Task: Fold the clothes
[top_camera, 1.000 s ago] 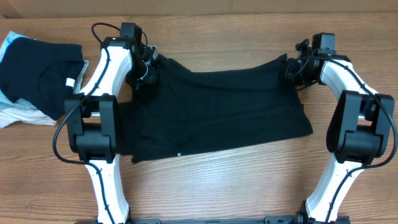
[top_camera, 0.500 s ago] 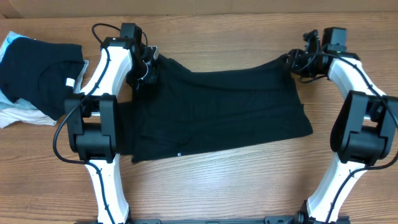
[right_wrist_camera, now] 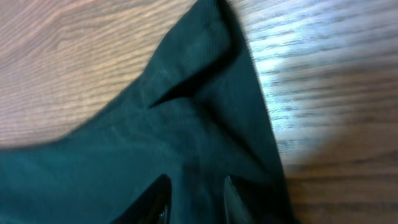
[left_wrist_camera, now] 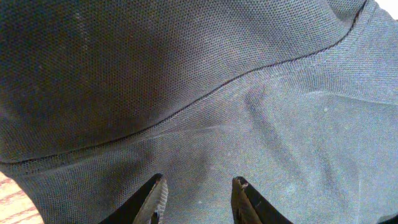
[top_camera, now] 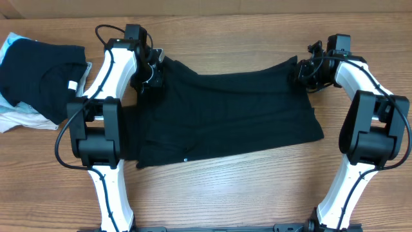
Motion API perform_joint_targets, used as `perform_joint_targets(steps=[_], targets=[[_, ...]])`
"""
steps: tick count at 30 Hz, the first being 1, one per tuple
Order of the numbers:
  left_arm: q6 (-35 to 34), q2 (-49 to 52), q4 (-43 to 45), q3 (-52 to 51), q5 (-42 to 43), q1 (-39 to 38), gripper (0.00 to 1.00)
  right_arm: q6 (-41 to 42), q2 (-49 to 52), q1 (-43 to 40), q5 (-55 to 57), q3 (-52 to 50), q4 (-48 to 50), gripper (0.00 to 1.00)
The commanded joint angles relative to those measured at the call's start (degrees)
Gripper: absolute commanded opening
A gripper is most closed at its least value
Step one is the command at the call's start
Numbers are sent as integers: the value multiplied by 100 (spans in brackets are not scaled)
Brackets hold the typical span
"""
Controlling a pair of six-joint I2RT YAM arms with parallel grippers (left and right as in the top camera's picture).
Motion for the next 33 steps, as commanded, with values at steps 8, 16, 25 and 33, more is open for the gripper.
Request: perform_joint_targets(steps=[8,16,25,33], targets=[[55,79,-11,-52,111,22,37,-42,39,4,426,98,-74,21],[55,79,-11,-52,111,22,37,136,-4,2,85,118,-68,4],[55,79,11,-52,111,22,37,1029,-151,-31,-1355,116,1163,4],[55,79,4,-52,111,22,37,1043,-151,-59,-133,116,1596,4]])
